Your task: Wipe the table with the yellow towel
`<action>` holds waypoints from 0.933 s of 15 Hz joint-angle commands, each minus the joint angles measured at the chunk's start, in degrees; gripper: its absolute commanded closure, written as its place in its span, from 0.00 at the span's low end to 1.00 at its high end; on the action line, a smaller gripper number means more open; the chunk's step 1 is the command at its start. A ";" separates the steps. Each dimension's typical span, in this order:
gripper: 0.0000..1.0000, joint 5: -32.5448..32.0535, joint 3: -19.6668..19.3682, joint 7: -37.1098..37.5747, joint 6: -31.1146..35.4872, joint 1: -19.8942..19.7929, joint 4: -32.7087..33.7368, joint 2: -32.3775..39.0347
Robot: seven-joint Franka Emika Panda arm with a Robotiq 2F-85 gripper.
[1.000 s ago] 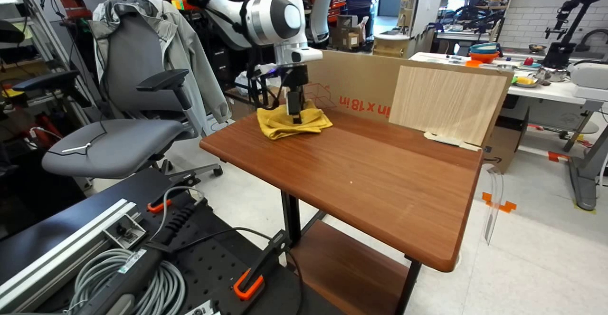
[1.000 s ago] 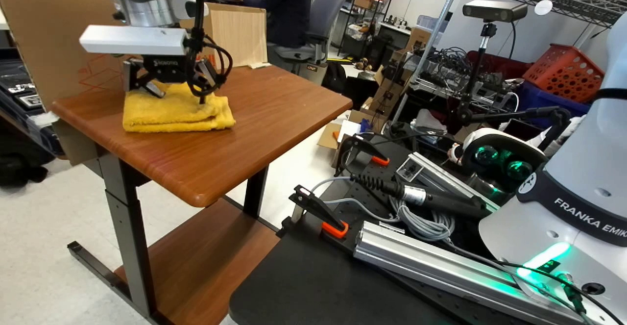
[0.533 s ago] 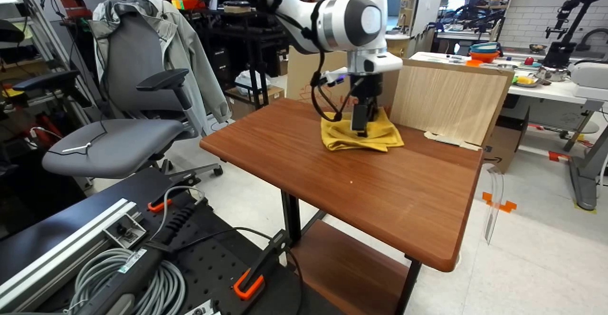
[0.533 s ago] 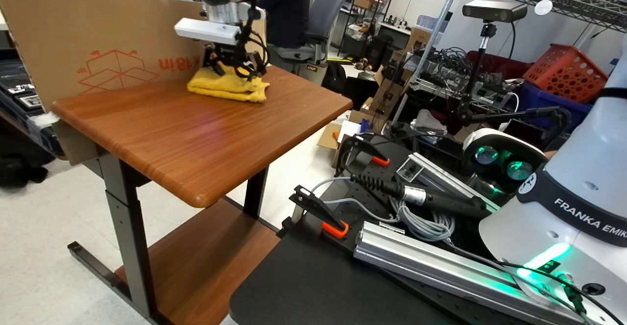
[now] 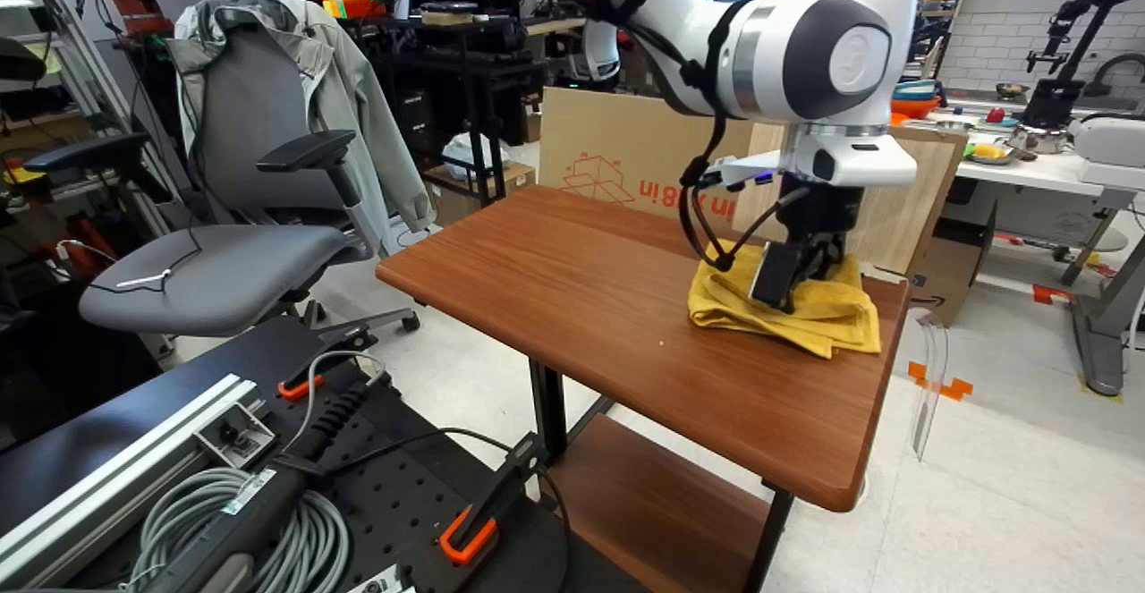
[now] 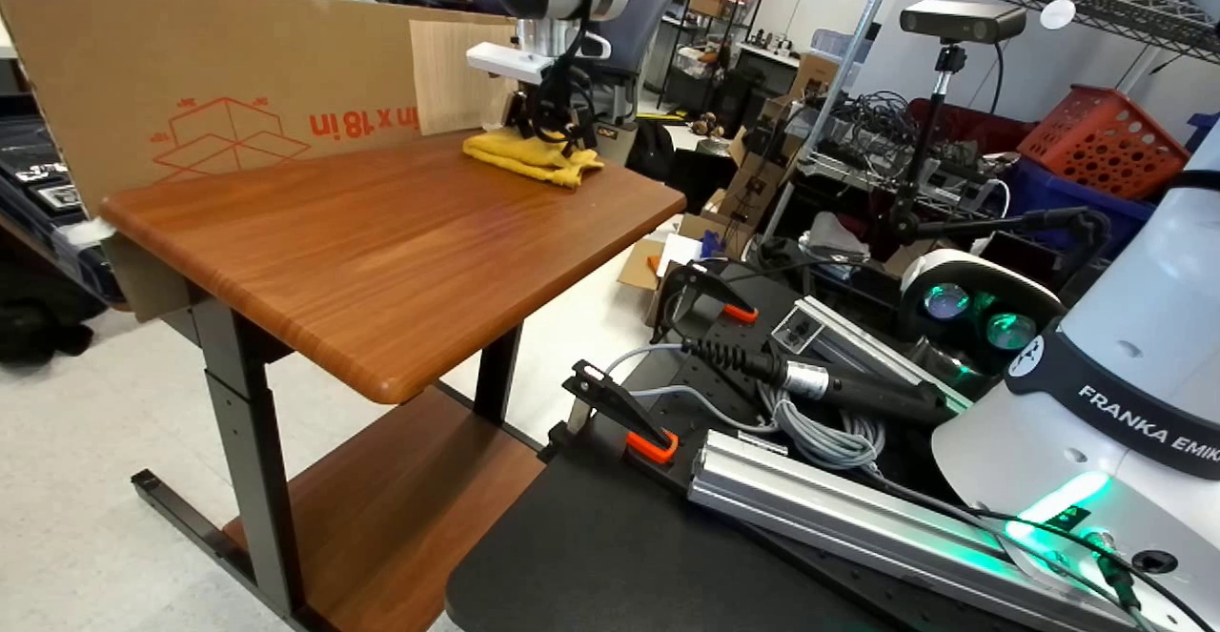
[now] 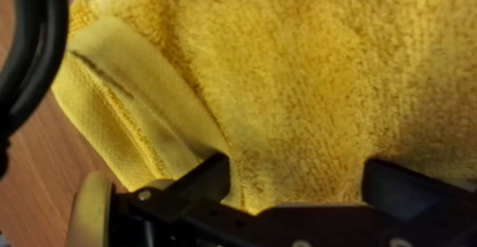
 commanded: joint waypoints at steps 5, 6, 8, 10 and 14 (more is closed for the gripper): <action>0.00 -0.57 1.18 -3.88 0.36 1.94 -16.33 -6.60; 0.00 -0.59 1.54 -5.17 0.63 2.71 -18.54 -8.10; 0.00 -0.88 2.21 -7.28 0.80 4.73 -22.24 -10.30; 0.00 -1.00 3.29 -9.21 1.04 6.97 -25.17 -12.16; 0.00 -1.93 5.76 -11.77 1.55 12.53 -28.15 -14.45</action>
